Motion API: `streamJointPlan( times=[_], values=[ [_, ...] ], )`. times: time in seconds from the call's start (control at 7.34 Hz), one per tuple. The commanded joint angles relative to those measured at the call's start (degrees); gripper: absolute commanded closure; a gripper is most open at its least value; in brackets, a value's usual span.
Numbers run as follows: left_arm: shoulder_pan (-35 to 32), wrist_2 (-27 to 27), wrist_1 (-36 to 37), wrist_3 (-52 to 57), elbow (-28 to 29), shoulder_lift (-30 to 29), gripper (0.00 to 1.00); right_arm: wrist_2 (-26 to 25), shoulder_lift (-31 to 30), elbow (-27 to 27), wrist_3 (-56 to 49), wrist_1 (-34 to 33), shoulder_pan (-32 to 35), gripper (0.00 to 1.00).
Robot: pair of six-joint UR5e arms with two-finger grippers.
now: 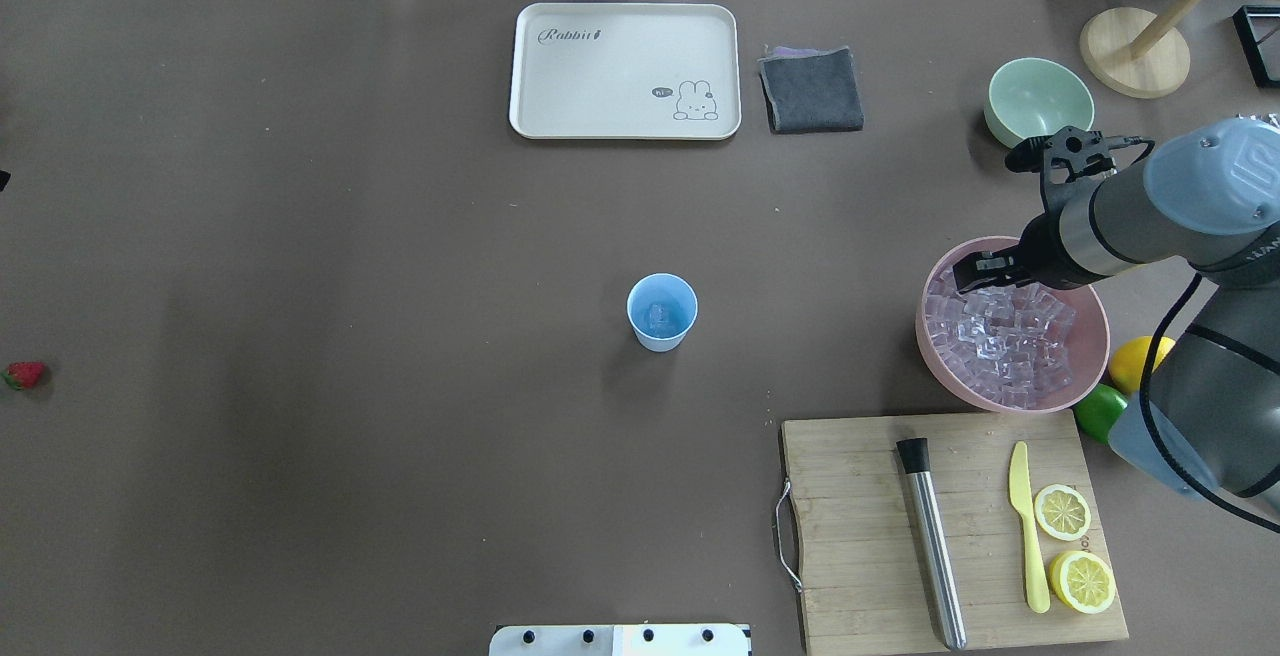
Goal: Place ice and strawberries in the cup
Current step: 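Move the right gripper back into the pink bowl and grasp another ice cube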
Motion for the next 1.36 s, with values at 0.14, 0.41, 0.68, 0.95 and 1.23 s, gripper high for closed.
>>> streamJointPlan(
  times=[0.14, 0.41, 0.68, 0.95, 1.23],
  values=[
    [0.36, 0.09, 0.0, 0.0, 0.0, 0.03, 0.02, -1.35, -0.28, -0.23, -0.2, -0.14, -1.58, 0.49],
    [0.36, 0.0, 0.0, 0.0, 0.0, -0.06, 0.02, -1.35, -0.46, 0.12, -0.55, -0.14, -1.32, 0.76],
    [0.45, 0.0, 0.0, 0.0, 0.08, -0.06, 0.02, -1.09, -0.37, 0.47, -0.64, -0.05, -0.71, 1.0],
    [0.79, 0.09, 0.0, 0.0, 0.08, 0.03, 0.02, -0.04, -0.02, 0.56, -0.82, -0.14, 0.87, 1.0],
    [1.06, 0.09, 0.0, 0.0, 0.0, 0.03, 0.02, 3.73, 1.55, 3.35, -0.82, -4.58, 3.15, 1.0]
  ],
)
